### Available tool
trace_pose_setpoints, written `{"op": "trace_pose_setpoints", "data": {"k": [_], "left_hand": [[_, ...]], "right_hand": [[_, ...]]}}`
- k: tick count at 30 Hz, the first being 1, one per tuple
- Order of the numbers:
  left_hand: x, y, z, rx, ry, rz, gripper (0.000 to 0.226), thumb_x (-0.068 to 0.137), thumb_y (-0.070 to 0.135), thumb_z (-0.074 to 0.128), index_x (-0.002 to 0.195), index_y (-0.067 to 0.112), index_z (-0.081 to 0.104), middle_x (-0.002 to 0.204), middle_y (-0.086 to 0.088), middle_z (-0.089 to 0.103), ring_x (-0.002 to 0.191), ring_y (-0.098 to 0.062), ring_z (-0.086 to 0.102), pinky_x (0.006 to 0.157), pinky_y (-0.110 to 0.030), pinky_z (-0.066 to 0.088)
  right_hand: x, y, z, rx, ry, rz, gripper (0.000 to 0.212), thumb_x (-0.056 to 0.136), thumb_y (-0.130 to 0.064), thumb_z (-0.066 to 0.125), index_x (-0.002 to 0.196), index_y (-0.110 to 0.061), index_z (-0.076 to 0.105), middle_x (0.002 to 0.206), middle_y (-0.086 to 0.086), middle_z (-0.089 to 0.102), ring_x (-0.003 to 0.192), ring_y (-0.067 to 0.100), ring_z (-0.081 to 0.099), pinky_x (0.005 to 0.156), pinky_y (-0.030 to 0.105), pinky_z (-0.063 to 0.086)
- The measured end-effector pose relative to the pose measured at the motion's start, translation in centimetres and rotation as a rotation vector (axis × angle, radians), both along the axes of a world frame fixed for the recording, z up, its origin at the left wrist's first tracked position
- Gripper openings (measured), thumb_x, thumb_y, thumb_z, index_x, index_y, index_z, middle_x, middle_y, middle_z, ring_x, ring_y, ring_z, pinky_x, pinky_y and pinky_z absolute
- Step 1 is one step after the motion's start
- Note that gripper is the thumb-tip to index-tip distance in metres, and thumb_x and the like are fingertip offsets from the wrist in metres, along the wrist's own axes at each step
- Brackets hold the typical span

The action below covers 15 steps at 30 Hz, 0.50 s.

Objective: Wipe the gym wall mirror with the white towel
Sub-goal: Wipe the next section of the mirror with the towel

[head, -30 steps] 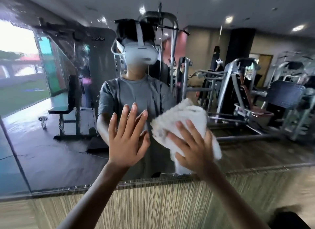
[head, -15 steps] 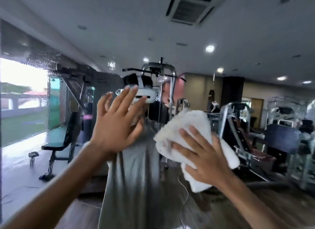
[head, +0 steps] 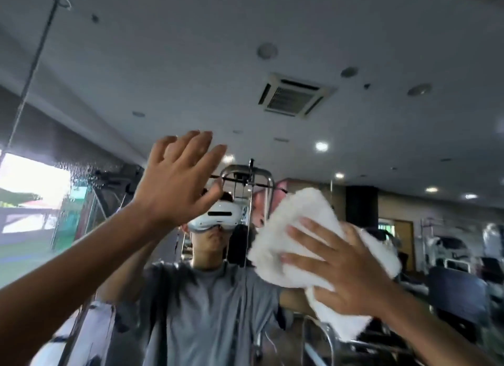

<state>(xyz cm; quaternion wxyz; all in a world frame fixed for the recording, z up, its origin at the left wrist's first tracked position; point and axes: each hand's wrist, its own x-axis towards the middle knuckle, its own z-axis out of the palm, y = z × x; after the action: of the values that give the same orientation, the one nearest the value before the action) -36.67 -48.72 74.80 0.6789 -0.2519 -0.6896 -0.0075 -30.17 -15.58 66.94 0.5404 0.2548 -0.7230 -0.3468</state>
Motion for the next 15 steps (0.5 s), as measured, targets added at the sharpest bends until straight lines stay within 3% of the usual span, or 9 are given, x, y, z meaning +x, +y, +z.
{"op": "trace_pose_setpoints", "data": {"k": [2, 4, 6, 8, 9, 13, 15], "left_hand": [[0.1, -1.4, 1.6, 0.041, -0.016, -0.01, 0.063, 0.089, 0.049, 0.037, 0.138, 0.014, 0.054, 0.141, -0.017, 0.052, 0.132, -0.032, 0.044, 0.105, -0.05, 0.031], [0.1, -1.8, 2.7, 0.062, -0.006, -0.022, 0.062, 0.088, 0.049, 0.037, 0.135, 0.013, 0.056, 0.135, -0.017, 0.054, 0.127, -0.033, 0.047, 0.103, -0.049, 0.032], [0.1, -1.1, 3.6, 0.054, 0.014, -0.014, 0.062, 0.088, 0.05, 0.037, 0.132, 0.011, 0.056, 0.132, -0.018, 0.054, 0.125, -0.035, 0.049, 0.102, -0.048, 0.031], [-0.2, 0.0, 4.4, 0.051, -0.011, -0.011, 0.065, 0.089, 0.051, 0.036, 0.137, 0.011, 0.052, 0.144, -0.019, 0.049, 0.135, -0.035, 0.044, 0.109, -0.049, 0.028], [-0.5, 0.4, 4.6, 0.055, -0.03, -0.009, 0.068, 0.09, 0.052, 0.034, 0.143, 0.013, 0.047, 0.153, -0.019, 0.041, 0.143, -0.033, 0.036, 0.113, -0.051, 0.023], [-1.9, 0.6, 4.6, 0.047, -0.018, 0.018, 0.072, 0.097, 0.056, 0.024, 0.159, 0.021, 0.023, 0.167, -0.01, 0.011, 0.155, -0.026, 0.006, 0.122, -0.05, 0.001], [-2.0, 0.4, 4.6, 0.041, -0.028, 0.031, 0.072, 0.098, 0.058, 0.019, 0.161, 0.023, 0.014, 0.167, -0.008, 0.002, 0.155, -0.025, -0.001, 0.123, -0.047, -0.006]], "right_hand": [[0.7, 3.0, 2.7, -0.142, 0.041, -0.023, 0.083, 0.072, -0.042, 0.051, 0.152, -0.044, 0.029, 0.167, -0.008, 0.012, 0.153, 0.019, 0.016, 0.1, 0.058, 0.037], [1.0, 3.6, 7.0, -0.46, 0.137, 0.015, 0.076, 0.076, -0.039, 0.043, 0.151, -0.042, 0.03, 0.165, -0.007, 0.018, 0.149, 0.021, 0.024, 0.095, 0.063, 0.042], [0.7, 0.9, 11.3, -0.754, 0.185, 0.037, 0.071, 0.08, -0.046, 0.033, 0.15, -0.04, 0.032, 0.165, -0.005, 0.02, 0.149, 0.021, 0.022, 0.105, 0.066, 0.033], [-0.4, -3.3, 13.7, -0.859, 0.175, 0.038, 0.071, 0.083, -0.051, 0.024, 0.154, -0.044, 0.025, 0.167, -0.009, 0.01, 0.153, 0.017, 0.009, 0.113, 0.064, 0.02], [-0.9, -5.0, 13.9, -0.78, 0.179, 0.035, 0.069, 0.086, -0.052, 0.023, 0.154, -0.044, 0.023, 0.167, -0.01, 0.009, 0.153, 0.016, 0.008, 0.113, 0.063, 0.019], [-0.6, -2.7, 14.6, -0.052, 0.033, 0.034, 0.066, 0.085, -0.047, 0.043, 0.149, -0.04, 0.034, 0.165, -0.003, 0.022, 0.151, 0.022, 0.022, 0.105, 0.058, 0.03], [0.3, 1.0, 17.8, 0.096, 0.039, -0.059, 0.072, 0.079, -0.043, 0.047, 0.15, -0.039, 0.034, 0.165, -0.002, 0.022, 0.151, 0.022, 0.022, 0.103, 0.059, 0.034]]}}
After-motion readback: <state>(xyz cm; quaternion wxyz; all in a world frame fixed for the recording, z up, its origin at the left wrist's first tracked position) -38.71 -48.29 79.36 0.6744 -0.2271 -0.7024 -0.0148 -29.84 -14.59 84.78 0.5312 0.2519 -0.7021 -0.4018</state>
